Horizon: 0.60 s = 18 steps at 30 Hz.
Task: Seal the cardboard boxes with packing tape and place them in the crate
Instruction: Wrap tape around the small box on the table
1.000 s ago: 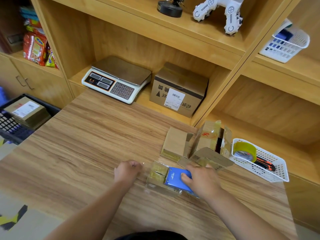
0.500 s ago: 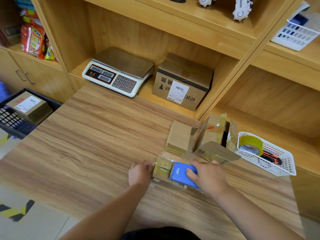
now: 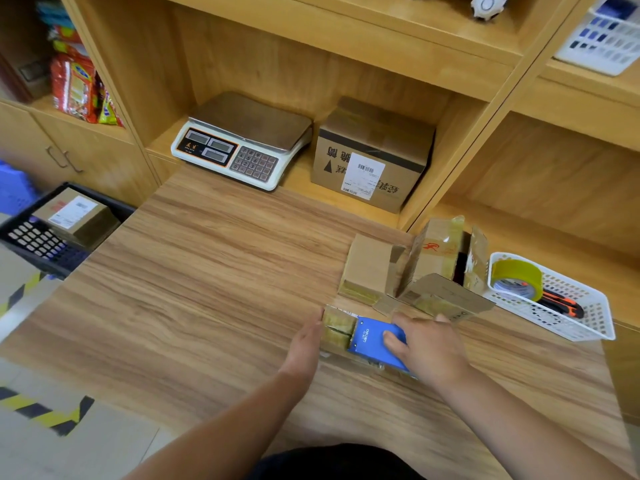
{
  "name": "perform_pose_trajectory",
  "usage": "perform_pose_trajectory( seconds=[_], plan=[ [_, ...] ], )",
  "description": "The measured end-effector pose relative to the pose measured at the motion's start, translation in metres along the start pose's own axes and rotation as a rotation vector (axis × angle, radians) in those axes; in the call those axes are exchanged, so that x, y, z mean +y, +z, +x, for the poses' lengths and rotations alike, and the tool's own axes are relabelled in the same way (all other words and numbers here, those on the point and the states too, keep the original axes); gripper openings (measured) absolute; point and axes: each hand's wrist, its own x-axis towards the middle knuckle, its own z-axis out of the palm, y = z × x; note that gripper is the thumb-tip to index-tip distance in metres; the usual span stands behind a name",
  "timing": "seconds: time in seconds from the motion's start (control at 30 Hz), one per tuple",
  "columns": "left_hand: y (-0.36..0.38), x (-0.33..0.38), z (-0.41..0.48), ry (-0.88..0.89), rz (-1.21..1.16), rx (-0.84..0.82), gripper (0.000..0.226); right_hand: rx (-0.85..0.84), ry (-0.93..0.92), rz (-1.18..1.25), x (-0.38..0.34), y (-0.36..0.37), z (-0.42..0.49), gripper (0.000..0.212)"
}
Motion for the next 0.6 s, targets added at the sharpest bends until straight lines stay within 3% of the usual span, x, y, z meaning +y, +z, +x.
perform_pose_trajectory(
  seconds=[0.2,0.27,0.33,0.43,0.5,0.6],
  plan=[
    [-0.010,0.005,-0.002,-0.017,0.195,-0.331,0.088,-0.009,-0.017,0.031,0.001,0.001,0.001,0.019],
    [-0.010,0.012,0.003,0.066,0.519,-0.322,0.105,-0.016,-0.017,0.043,0.001,0.001,0.001,0.021],
    [-0.005,0.021,0.010,0.300,1.043,-0.318,0.119,-0.027,-0.014,0.044,0.001,0.001,0.001,0.023],
    [0.007,0.031,0.024,0.578,1.555,-0.386,0.122,-0.025,-0.009,0.050,0.002,0.001,0.001,0.022],
    [0.014,0.034,0.028,0.629,1.750,-0.435,0.123,-0.029,-0.006,0.073,0.003,0.000,0.001,0.020],
    [0.015,0.031,0.030,0.684,1.801,-0.386,0.116,-0.020,-0.009,0.102,0.004,-0.002,0.002,0.019]
  ],
)
